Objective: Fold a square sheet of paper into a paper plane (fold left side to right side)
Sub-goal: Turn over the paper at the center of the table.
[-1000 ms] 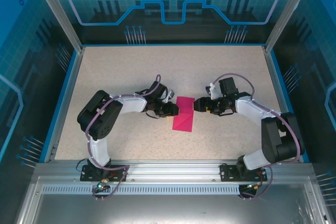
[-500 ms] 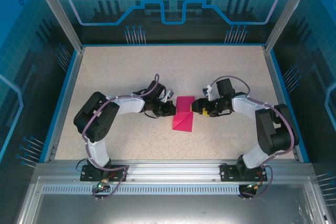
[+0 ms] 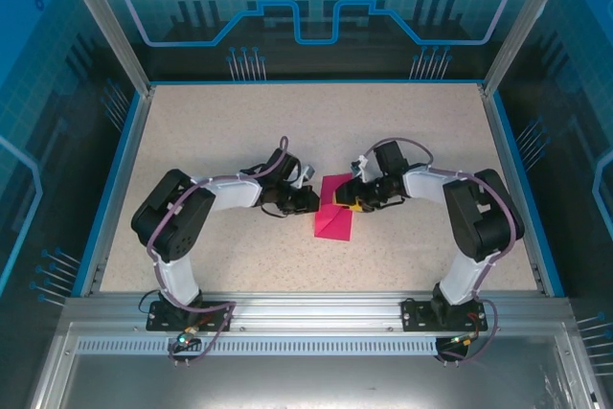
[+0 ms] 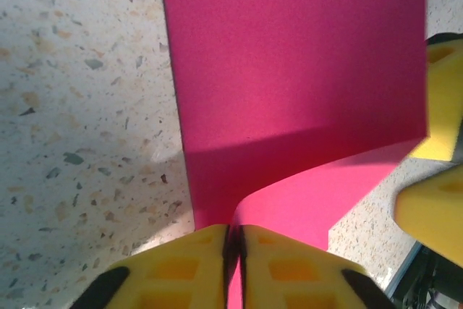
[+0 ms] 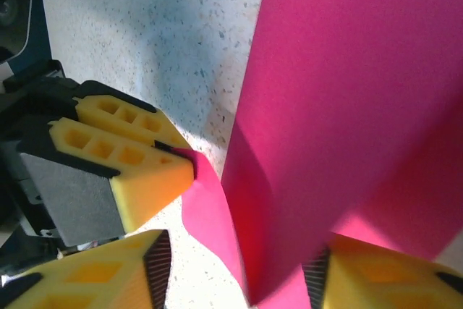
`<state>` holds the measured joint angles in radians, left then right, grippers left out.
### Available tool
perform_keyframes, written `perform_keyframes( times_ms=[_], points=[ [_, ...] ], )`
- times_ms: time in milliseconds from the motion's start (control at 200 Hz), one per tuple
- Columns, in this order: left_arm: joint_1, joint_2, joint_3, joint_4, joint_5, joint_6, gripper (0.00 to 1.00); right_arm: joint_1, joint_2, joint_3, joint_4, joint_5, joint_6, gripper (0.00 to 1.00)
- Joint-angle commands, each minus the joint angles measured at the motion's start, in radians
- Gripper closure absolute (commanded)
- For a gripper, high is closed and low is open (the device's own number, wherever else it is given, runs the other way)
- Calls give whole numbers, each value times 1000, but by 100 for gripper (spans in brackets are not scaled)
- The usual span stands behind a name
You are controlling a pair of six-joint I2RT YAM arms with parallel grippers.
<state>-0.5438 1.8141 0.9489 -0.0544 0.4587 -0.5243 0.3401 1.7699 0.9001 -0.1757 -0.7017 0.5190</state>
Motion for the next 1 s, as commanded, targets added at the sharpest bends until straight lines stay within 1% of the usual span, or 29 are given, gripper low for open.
perform_keyframes(
  times_ms=[0, 35, 70, 110, 160, 335, 375, 480, 590, 700, 870, 995],
  points=[
    [28, -73, -27, 4, -7, 7, 76, 9, 0, 24, 15, -44, 13, 76],
    [39, -101, -43, 15, -1, 3, 73, 2, -12, 22, 13, -46, 7, 84],
    [57, -137, -61, 29, 9, -4, 69, -6, -28, 19, 12, -51, 0, 91],
    [77, -181, -78, 40, 17, -14, 64, -18, -49, 16, 9, -63, -15, 96],
    [101, -239, -98, 49, 34, -25, 54, -37, -82, 13, 8, -82, -32, 100],
    [158, -456, -145, 85, 60, -90, 26, -105, -219, 28, 26, -201, -75, 100],
    [166, -500, -153, 103, 64, -109, 22, -116, -248, 42, 33, -239, -77, 100],
    [176, -600, -170, 194, 122, -161, 13, -133, -315, 98, 33, -315, -78, 100],
    [176, -663, -159, 298, 196, -208, 6, -129, -372, 183, 26, -375, -70, 100],
    [173, -685, -114, 321, 246, -221, 3, -114, -404, 277, -11, -391, -73, 99],
    [150, -686, -77, 405, 286, -254, 2, -60, -404, 382, -45, -423, -74, 99],
    [125, -691, -74, 475, 302, -272, 5, -15, -397, 426, -53, -432, -70, 99]
  ],
)
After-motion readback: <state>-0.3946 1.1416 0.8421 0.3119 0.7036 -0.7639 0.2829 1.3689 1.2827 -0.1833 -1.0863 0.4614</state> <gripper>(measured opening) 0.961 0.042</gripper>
